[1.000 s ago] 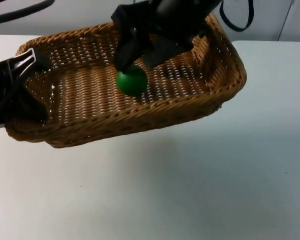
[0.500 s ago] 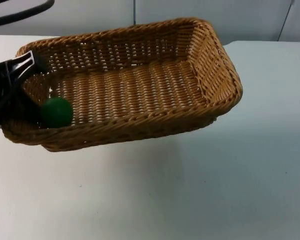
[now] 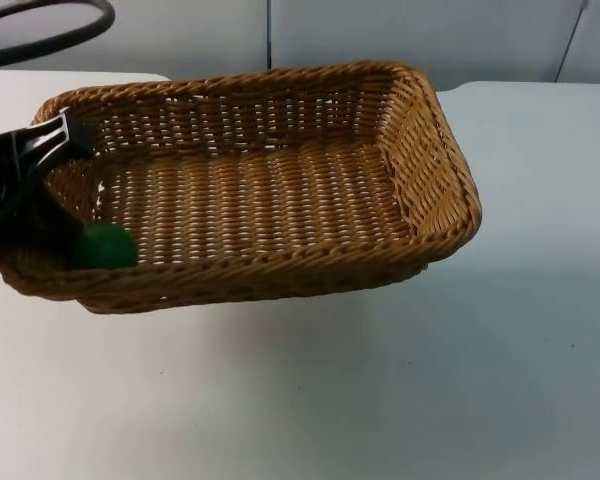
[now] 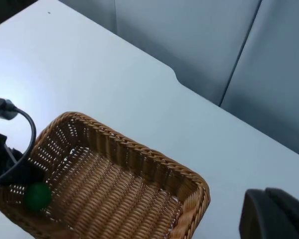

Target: Pick up the basket with the left hand and place the ball into the basket with the right hand.

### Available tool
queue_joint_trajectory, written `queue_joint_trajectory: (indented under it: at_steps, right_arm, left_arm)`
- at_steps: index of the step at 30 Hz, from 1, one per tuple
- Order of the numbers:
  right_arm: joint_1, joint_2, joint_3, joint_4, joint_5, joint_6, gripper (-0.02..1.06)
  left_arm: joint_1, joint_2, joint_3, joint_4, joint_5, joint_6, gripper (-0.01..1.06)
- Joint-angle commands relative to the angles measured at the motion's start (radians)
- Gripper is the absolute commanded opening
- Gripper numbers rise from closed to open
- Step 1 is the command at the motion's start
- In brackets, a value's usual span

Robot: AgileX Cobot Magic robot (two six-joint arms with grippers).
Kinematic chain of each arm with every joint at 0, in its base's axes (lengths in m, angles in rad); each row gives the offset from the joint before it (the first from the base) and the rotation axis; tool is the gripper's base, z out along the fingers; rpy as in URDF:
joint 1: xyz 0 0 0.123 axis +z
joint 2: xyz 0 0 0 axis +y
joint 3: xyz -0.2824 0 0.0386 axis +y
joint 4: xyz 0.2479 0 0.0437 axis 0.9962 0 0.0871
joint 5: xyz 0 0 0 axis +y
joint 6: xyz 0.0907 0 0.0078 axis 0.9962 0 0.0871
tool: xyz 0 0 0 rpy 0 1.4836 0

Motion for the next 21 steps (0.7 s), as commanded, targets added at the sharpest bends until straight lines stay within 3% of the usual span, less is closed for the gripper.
queue_joint_trajectory:
  at_steps: [1,11,21]
  right_arm:
    - [-0.001,-0.021,-0.002,-0.011,0.001,0.009,0.0]
    - [-0.001,-0.113,-0.002,-0.098,0.001,0.075,0.0]
    - [-0.001,-0.146,-0.002,-0.105,0.001,0.102,0.0]
  left_arm:
    - [0.001,-0.011,-0.005,-0.017,0.023,-0.006,0.0]
    - [0.001,-0.011,-0.005,-0.014,0.023,-0.006,0.0]
    - [0.001,-0.011,-0.005,0.02,0.027,-0.006,0.0]
